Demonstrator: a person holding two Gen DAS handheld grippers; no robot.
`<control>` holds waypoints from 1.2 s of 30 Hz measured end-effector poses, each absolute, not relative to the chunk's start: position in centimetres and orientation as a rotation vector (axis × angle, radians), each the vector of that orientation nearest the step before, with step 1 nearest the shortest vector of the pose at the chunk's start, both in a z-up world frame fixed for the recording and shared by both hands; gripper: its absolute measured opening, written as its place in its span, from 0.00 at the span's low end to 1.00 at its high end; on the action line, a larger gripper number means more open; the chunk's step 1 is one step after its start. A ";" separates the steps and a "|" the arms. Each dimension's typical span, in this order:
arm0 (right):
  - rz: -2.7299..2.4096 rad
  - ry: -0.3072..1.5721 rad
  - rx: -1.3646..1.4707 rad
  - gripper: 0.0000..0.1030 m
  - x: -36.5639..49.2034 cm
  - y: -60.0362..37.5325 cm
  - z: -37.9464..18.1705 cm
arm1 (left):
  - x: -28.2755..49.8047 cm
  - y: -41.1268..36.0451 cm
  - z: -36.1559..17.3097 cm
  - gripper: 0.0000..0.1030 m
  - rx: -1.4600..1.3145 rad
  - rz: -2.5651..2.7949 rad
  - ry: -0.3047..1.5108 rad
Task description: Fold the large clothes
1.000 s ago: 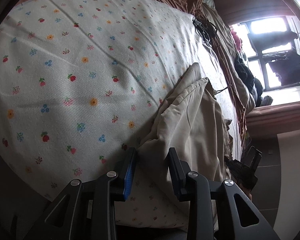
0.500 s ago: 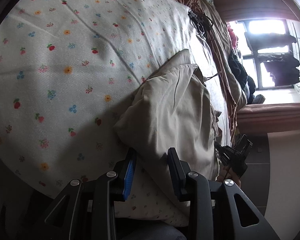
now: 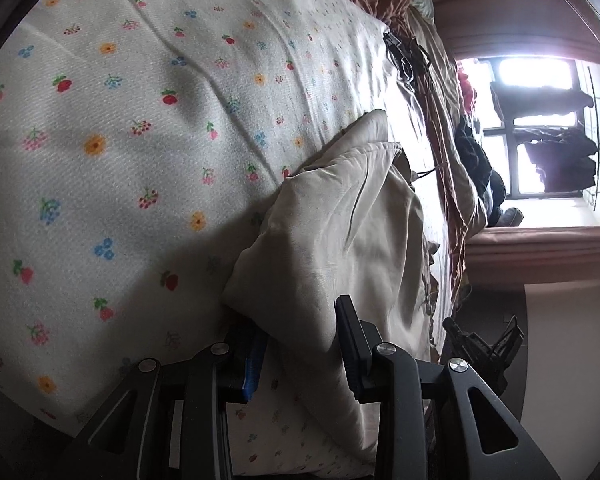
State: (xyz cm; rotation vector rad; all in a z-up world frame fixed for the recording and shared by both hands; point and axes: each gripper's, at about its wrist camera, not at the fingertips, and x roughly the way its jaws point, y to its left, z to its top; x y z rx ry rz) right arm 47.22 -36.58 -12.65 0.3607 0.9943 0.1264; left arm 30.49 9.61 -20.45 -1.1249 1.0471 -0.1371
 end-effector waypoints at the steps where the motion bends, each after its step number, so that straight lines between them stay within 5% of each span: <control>1: 0.130 0.994 0.359 0.04 46.7 -36.5 -12.4 | 30.2 9.6 -20.2 0.33 -1.115 -0.135 1.044; 6: 0.158 0.988 0.315 0.22 44.4 -35.2 -11.2 | 29.4 10.4 -19.2 0.33 -1.119 -0.151 1.010; 11: 0.179 0.973 0.305 0.22 41.0 -34.5 -11.1 | 29.4 10.1 -16.7 0.35 -1.069 -0.210 0.950; 15: 0.190 0.994 0.320 0.22 38.2 -34.6 -12.4 | 29.3 10.0 -16.8 0.64 -1.034 -0.192 0.964; 22: 0.182 1.027 0.322 0.22 35.2 -35.0 -14.2 | 28.8 10.9 -18.5 0.79 -1.072 -0.157 1.019; 36: 0.210 1.028 0.399 0.22 32.0 -36.2 -15.3 | 33.6 9.7 -19.7 0.81 -1.120 -0.231 1.022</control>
